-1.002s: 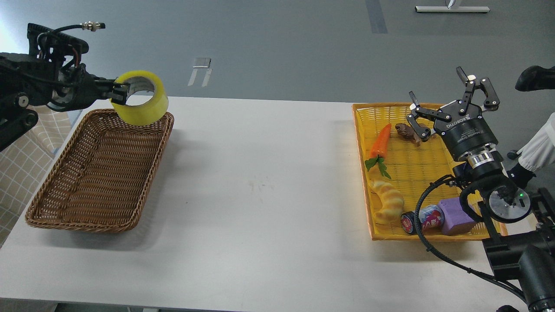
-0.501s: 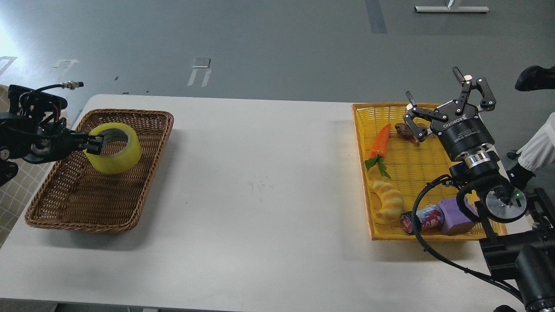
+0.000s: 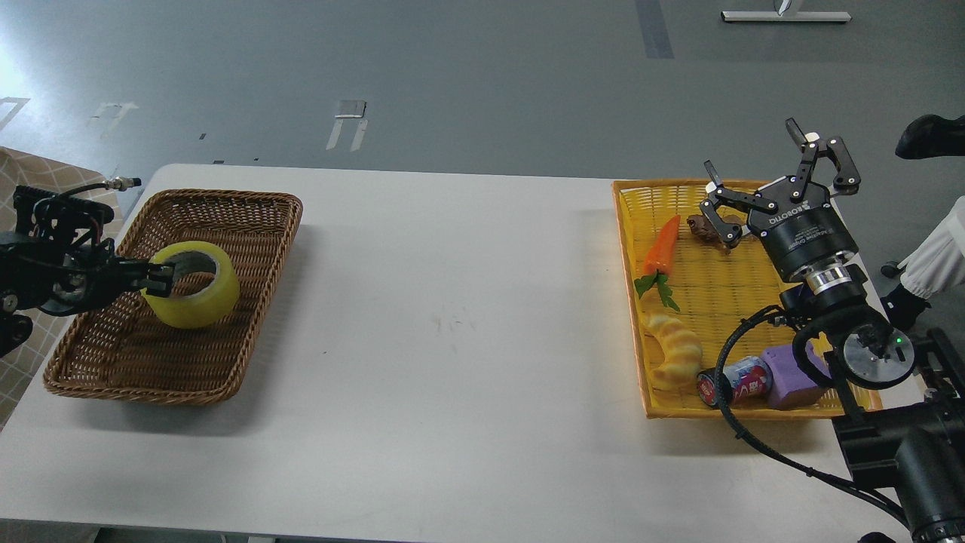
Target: Place and transfer tape with both arms
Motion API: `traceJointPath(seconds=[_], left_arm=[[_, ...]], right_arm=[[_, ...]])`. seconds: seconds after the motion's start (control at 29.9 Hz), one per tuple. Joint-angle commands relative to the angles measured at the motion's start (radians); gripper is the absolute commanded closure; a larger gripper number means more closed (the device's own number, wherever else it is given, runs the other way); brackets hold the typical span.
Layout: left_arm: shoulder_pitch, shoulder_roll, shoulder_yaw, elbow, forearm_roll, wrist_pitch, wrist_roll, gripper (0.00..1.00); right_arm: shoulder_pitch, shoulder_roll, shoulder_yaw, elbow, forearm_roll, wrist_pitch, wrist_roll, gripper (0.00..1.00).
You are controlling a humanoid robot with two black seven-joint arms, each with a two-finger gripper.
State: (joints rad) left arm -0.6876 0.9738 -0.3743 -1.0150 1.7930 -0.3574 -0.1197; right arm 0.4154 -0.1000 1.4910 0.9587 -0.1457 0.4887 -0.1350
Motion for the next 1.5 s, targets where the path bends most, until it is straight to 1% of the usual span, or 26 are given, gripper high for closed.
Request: traceJointPath(seconds=[0.0,0.3,0.67,0.74,0.77,0.8,0.84,0.87,0.9,0.94,1.0,1.07,1.14,1.27,1.4,1.47], left_arm=[[0.013,-0.001,0.000,0.022,-0.014,0.008,0.000,1.00],[0.039,-0.003,-0.002,0.029,-0.023,0.029,0.000,1.00],[0.039,-0.015,0.000,0.033,-0.050,0.029,0.000,1.00],[0.039,-0.017,-0.002,0.033,-0.050,0.029,0.000,0.83],[0.039,-0.017,-0.002,0.033,-0.053,0.029,0.000,0.71],[0.039,-0.015,-0.002,0.033,-0.055,0.029,0.000,0.62],[0.039,-0.015,-0.002,0.033,-0.060,0.031,0.000,0.44],[0.039,-0.015,-0.002,0.033,-0.063,0.037,0.000,0.40],[0.039,-0.017,-0.002,0.033,-0.063,0.044,0.000,0.38],[0.040,-0.015,-0.002,0.033,-0.063,0.060,0.000,0.31],[0.040,-0.015,-0.002,0.033,-0.063,0.074,0.000,0.28],[0.037,-0.015,-0.002,0.030,-0.063,0.078,0.000,0.27],[0.034,-0.006,-0.006,0.015,-0.063,0.083,0.000,0.22],[0.011,-0.003,-0.023,0.012,-0.099,0.083,-0.001,0.19],[-0.140,0.011,-0.025,-0.005,-0.278,0.074,-0.001,0.18],[-0.188,0.014,-0.026,-0.008,-0.363,0.074,-0.003,0.18]], right_arm=[[-0.003,-0.001,0.000,0.000,0.000,0.000,0.000,0.00],[-0.004,-0.001,-0.002,-0.003,-0.002,0.000,0.000,0.00],[-0.004,-0.001,-0.002,-0.003,0.000,0.000,0.000,0.00],[-0.004,-0.001,-0.002,-0.001,-0.002,0.000,0.000,0.00],[-0.004,-0.001,-0.002,-0.003,0.000,0.000,0.000,0.00],[-0.004,-0.001,-0.002,-0.001,-0.002,0.000,0.000,0.00],[-0.004,-0.001,-0.002,-0.003,-0.002,0.000,0.000,0.00],[-0.006,-0.001,-0.002,-0.003,-0.002,0.000,0.000,0.00],[-0.004,-0.001,-0.002,-0.003,-0.002,0.000,0.000,0.00],[-0.004,-0.001,-0.002,-0.003,-0.002,0.000,0.000,0.00],[-0.006,-0.001,-0.002,-0.003,-0.002,0.000,0.000,0.00],[-0.006,-0.001,-0.002,-0.001,-0.002,0.000,0.000,0.00],[-0.006,-0.001,-0.002,-0.001,-0.002,0.000,0.000,0.00],[-0.006,-0.001,0.000,-0.001,-0.002,0.000,0.000,0.00],[-0.004,-0.001,0.000,-0.001,-0.002,0.000,0.000,0.00],[-0.004,-0.001,0.000,-0.001,-0.003,0.000,0.000,0.00]])
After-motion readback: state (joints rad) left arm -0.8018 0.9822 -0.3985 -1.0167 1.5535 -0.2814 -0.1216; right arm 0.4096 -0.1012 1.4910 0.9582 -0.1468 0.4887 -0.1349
